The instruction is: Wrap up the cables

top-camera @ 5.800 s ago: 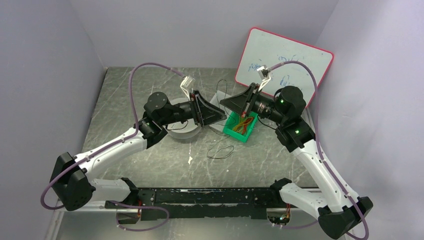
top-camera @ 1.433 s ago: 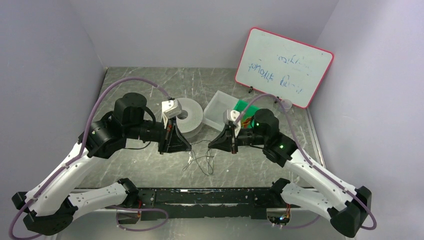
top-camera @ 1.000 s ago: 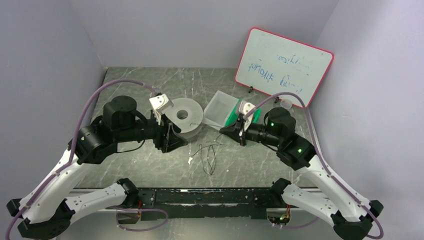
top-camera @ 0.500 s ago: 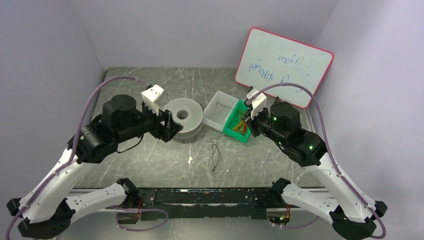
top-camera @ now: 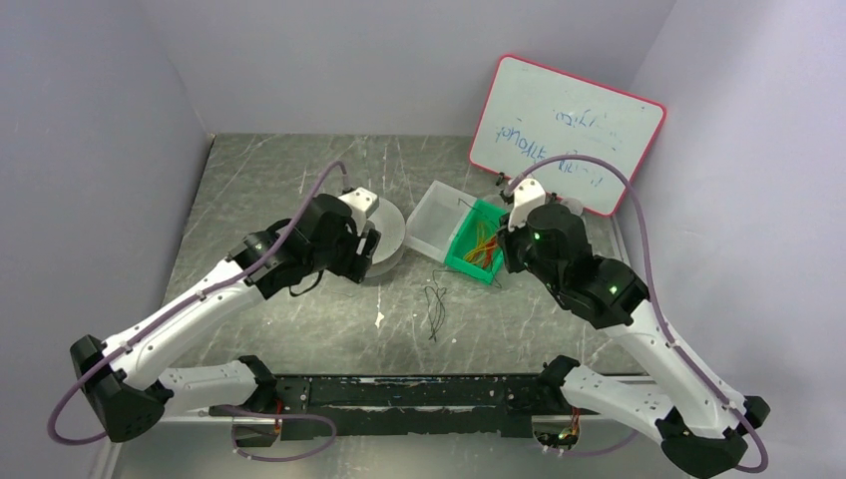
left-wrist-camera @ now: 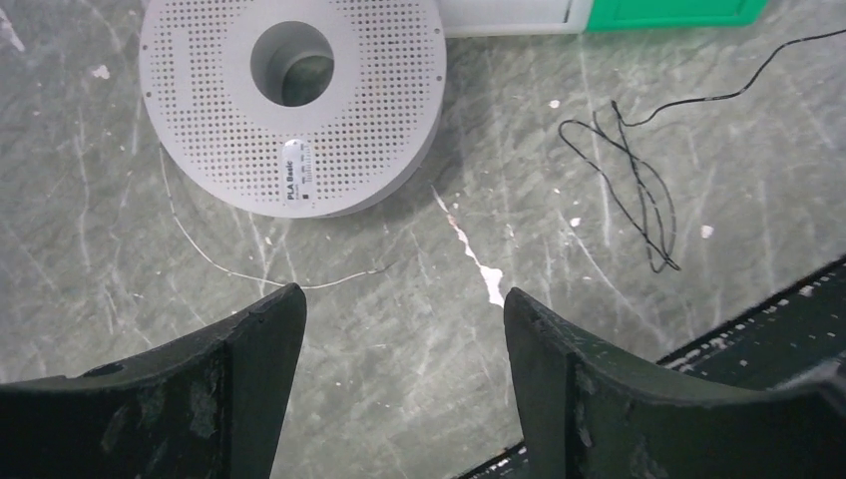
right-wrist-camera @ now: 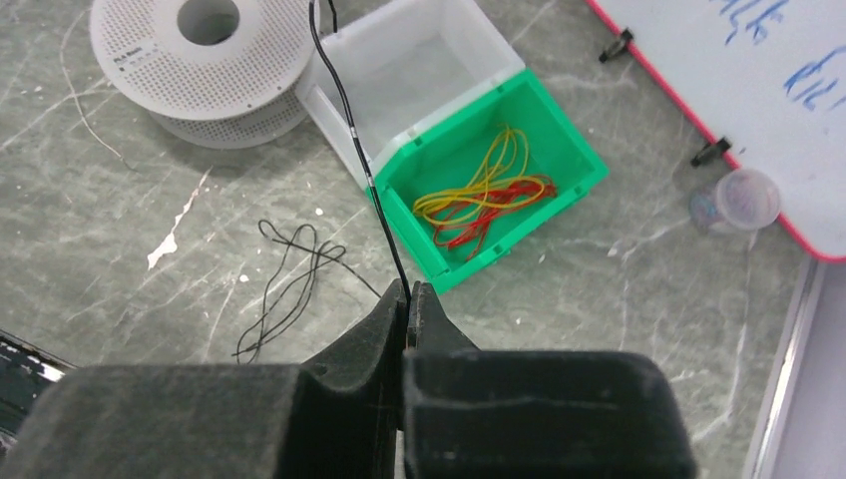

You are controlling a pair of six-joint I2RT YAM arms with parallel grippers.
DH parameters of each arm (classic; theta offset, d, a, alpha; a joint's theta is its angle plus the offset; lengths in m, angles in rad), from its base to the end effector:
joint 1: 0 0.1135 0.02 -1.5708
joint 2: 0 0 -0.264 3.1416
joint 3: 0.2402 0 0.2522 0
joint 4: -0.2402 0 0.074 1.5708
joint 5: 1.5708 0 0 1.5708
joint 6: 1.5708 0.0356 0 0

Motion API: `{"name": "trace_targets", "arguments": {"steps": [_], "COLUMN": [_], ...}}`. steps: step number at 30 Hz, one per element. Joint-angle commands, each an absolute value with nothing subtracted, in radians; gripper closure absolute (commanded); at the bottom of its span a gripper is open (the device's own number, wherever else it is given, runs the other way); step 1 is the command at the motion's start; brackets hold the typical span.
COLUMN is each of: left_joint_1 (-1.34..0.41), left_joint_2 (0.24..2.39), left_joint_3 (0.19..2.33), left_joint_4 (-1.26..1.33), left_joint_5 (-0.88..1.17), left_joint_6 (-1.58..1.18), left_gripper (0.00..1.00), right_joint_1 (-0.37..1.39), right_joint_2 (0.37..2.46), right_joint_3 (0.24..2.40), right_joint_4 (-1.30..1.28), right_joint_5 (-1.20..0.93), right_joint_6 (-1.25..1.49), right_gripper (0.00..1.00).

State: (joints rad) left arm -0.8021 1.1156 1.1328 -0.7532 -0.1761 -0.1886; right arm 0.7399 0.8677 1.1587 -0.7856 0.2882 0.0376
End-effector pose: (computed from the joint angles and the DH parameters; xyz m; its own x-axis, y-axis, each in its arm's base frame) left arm 0.1634 -0.1600 0.3416 -0.5742 0.3282 -0.7501 0.5190 0.8545 -0.0234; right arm 0.1264 0.1017 0.3913 -0.3677 -0.2868 -0.8846 -0.4481 0.8882 -0.1017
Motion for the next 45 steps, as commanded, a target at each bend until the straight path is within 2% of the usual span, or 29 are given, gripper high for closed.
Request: {"name": "trace_targets", "arguments": {"steps": [1, 10, 16, 20, 31, 45], "left_joint_1": [-0.833, -0.980, -1.042, -1.075, -1.094, -1.070], "left_joint_2": [1.144, 1.324, 1.450, 1.580, 1.809, 1.893], "left_joint_3": [1.111, 1.107, 1.107, 1.145, 1.208, 1.174], "left_joint_4": [-0.666, -0.642, -0.609, -0.614, -0.555, -0.336], "left_joint_5": [-0.274, -0.520, -0.666, -0.766, -0.956, -0.988], "left_joint_6": [-0.150, -0.102, -0.068, -0.047, 0.033, 0.233], "left_gripper": [0.23, 0.22, 0.20, 0.20, 0.22, 0.32], "right_joint_1": [0.736, 0.667, 0.451, 0.383, 0.360, 0.351], "right_joint_2": [0.884, 0.909, 0.952, 0.958, 0.961, 0.925], "right_joint_3": [1.120, 1.076, 1.040, 1.008, 0.913, 0.894], "right_joint_4": [-0.819, -0.804, -0.768, -0.721, -0.654, -0.664], "right_joint_5": [0.345, 0.307, 0.051, -0.073, -0.166, -0.158], "right_joint_6": [0.167, 0.296, 0.331, 0.341, 0.376, 0.374], "right_gripper": [1.00, 1.00, 1.00, 1.00, 1.00, 1.00]}}
